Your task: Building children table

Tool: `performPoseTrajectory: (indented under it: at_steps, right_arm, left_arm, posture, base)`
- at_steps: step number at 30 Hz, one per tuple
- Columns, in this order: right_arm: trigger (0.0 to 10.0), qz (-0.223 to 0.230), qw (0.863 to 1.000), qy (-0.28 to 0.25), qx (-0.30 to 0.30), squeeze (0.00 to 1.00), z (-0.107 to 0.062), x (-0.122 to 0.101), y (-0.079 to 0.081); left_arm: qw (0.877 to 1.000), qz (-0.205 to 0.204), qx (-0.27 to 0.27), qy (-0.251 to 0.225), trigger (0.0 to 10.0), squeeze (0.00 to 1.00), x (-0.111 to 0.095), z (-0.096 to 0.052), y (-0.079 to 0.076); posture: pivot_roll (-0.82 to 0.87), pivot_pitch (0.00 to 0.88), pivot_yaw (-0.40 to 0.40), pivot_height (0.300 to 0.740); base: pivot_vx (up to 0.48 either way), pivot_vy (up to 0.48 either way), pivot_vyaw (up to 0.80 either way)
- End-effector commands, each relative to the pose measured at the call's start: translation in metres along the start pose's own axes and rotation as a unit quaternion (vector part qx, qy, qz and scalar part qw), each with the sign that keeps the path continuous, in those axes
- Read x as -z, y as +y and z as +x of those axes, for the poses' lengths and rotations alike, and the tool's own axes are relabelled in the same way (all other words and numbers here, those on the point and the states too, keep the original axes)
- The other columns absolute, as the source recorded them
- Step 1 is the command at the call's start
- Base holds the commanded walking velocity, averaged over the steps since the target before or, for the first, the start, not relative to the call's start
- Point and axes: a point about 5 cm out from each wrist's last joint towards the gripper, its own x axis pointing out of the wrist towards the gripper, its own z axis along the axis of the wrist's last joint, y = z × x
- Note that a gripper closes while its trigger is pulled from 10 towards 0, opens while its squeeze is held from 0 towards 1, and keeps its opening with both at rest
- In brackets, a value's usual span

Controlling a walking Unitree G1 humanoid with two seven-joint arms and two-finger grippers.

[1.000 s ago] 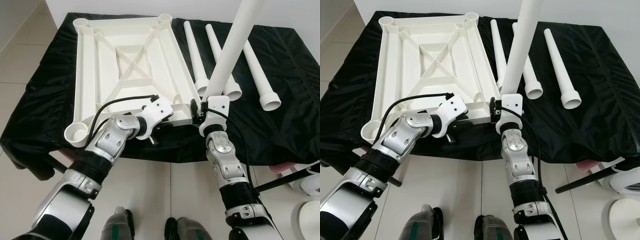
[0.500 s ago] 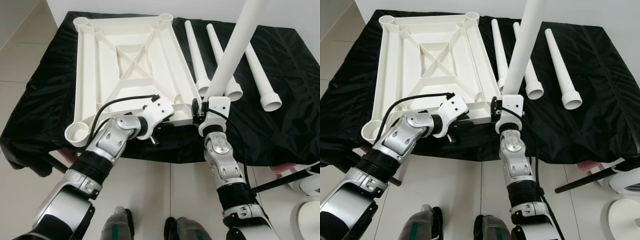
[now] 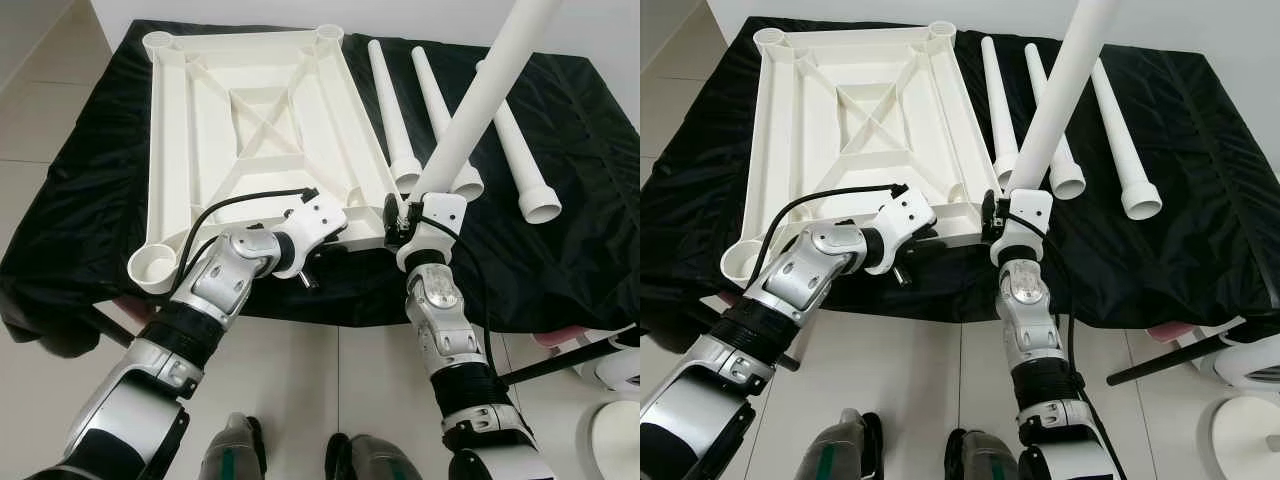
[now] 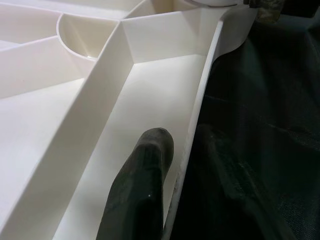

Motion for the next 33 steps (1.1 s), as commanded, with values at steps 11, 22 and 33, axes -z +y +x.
performPoseTrajectory:
  at_steps: [11,22,33]
  right_arm:
    - [10.0,-0.024,0.993,0.107,0.049,0.00,-0.030,0.054,-0.018]
    - [10.0,-0.025,0.993,0.078,0.085,0.00,-0.037,0.052,-0.018]
    - [10.0,-0.017,0.990,0.071,0.122,0.00,-0.036,0.049,-0.013]
  left_arm:
    - [1.000,0.003,0.021,-0.007,10.0,0.00,-0.003,-0.001,-0.005]
    - [1.000,0.004,0.019,-0.008,10.0,0.00,-0.004,-0.001,-0.003]
    - [1.000,0.004,0.018,-0.007,10.0,0.00,-0.004,-0.002,-0.003]
  posture:
    - [0.10,0.167,-0.007,0.740]
    - [0.11,0.166,-0.005,0.740]
    - [0.11,0.168,-0.006,0.740]
  base:
    - [0.000,0.000,0.00]
    - [0.000,0.000,0.00]
    - [0.000,0.000,0.00]
